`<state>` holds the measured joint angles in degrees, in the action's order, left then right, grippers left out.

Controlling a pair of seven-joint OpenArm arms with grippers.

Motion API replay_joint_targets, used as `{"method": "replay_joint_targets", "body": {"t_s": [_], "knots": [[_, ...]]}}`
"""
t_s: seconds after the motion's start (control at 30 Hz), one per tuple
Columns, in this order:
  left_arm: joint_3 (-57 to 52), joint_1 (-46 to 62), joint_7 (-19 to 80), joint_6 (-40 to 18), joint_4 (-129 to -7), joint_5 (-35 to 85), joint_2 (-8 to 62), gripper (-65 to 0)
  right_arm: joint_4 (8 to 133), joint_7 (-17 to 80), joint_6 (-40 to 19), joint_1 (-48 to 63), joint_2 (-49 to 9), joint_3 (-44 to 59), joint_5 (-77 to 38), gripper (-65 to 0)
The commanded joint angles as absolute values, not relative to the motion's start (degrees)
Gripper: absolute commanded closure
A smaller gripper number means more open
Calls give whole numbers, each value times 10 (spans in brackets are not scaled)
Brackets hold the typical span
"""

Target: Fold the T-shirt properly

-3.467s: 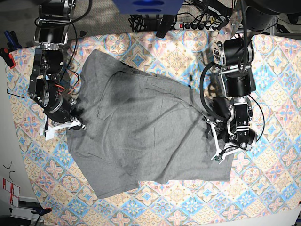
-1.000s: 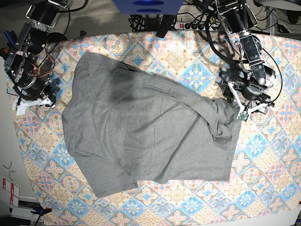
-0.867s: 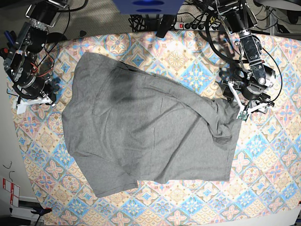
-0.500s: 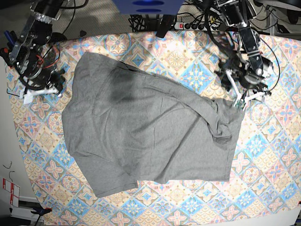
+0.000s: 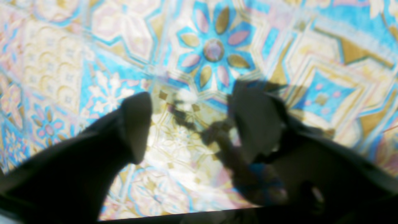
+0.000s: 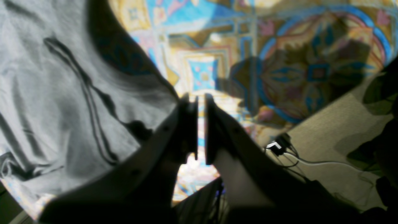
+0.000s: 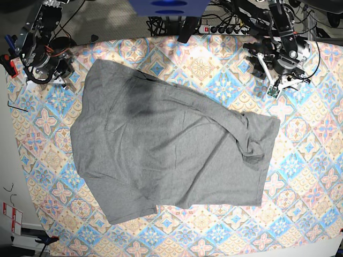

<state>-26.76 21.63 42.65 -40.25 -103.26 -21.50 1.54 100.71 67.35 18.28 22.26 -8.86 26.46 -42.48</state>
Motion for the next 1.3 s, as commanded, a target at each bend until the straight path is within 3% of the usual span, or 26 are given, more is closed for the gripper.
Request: {"method": "replay_joint_targets", "body": {"t_s": [0.0, 0.2, 0.37, 0.4, 0.6, 0.8, 1.0, 1.27], "knots": [[-268, 227, 419, -400, -1055, -211, 17, -369, 1018, 673, 183, 233, -97, 267, -429, -11], [-267, 270, 418, -400, -1070, -206, 15, -272, 1040, 672, 184, 276, -68, 269, -429, -11], [-267, 297, 418, -400, -1070, -207, 6, -20, 1055, 675, 184, 314, -64, 268, -429, -11], [-268, 298, 418, -400, -1070, -211, -3, 0, 1055, 675, 184, 322, -64, 267, -429, -11], [-267, 331, 412, -400, -1077, -230, -36, 0, 1056, 671, 184, 376, -64, 267, -429, -10], [-266, 409, 333, -400, -1096, -231, -88, 0, 1055, 671, 184, 413, -65, 267, -429, -10], [-268, 456, 312, -400, -1066, -229, -90, 0, 1051, 671, 182, 436, -65, 262, -392, -10], [-323, 453, 259, -400, -956, -230, -90, 0, 984, 584, 180, 435, -65, 135, -269, -10]]}}
